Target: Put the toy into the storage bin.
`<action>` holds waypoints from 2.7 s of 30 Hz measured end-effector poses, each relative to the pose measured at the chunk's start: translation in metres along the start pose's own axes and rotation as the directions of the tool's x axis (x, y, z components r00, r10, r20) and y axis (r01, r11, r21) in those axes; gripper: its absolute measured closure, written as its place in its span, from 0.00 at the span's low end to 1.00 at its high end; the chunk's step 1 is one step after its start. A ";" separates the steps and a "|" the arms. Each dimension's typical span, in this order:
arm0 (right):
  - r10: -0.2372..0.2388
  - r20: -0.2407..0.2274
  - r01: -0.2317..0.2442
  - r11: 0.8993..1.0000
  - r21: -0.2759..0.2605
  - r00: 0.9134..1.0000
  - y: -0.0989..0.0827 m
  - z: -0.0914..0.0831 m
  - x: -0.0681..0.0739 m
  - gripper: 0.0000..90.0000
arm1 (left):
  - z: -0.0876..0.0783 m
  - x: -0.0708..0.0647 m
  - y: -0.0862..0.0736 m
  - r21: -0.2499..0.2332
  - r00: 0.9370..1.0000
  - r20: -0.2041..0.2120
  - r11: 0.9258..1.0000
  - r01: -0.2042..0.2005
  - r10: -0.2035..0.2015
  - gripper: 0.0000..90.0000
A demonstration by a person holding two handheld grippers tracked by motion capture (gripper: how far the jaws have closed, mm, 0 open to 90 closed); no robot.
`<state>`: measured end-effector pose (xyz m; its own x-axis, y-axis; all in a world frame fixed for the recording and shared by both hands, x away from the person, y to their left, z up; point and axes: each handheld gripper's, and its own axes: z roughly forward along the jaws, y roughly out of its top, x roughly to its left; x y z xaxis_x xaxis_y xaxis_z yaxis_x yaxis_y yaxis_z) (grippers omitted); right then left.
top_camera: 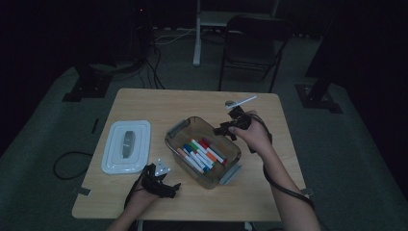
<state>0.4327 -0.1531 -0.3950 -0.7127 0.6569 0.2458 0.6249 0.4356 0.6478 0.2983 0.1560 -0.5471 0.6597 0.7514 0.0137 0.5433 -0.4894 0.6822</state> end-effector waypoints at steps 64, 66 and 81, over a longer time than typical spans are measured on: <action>0.177 0.034 -0.178 0.983 0.042 0.984 -0.020 -0.015 -0.019 0.85 | 0.000 0.000 0.000 0.001 1.000 0.000 1.000 -0.001 0.001 0.01; 0.165 0.029 -0.166 0.985 0.041 0.986 -0.018 -0.016 -0.015 0.85 | 0.000 0.000 0.000 0.001 1.000 0.000 1.000 -0.001 0.001 0.01; 0.042 -0.148 -0.014 0.982 0.190 0.988 -0.003 0.048 0.072 0.85 | 0.000 0.000 0.000 0.003 1.000 0.001 1.000 -0.002 0.002 0.01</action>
<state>0.3946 -0.0776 -0.4140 -0.7249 0.5766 0.3768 0.6836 0.5354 0.4960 0.2983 0.1562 -0.5469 0.6612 0.7500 0.0142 0.5436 -0.4921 0.6799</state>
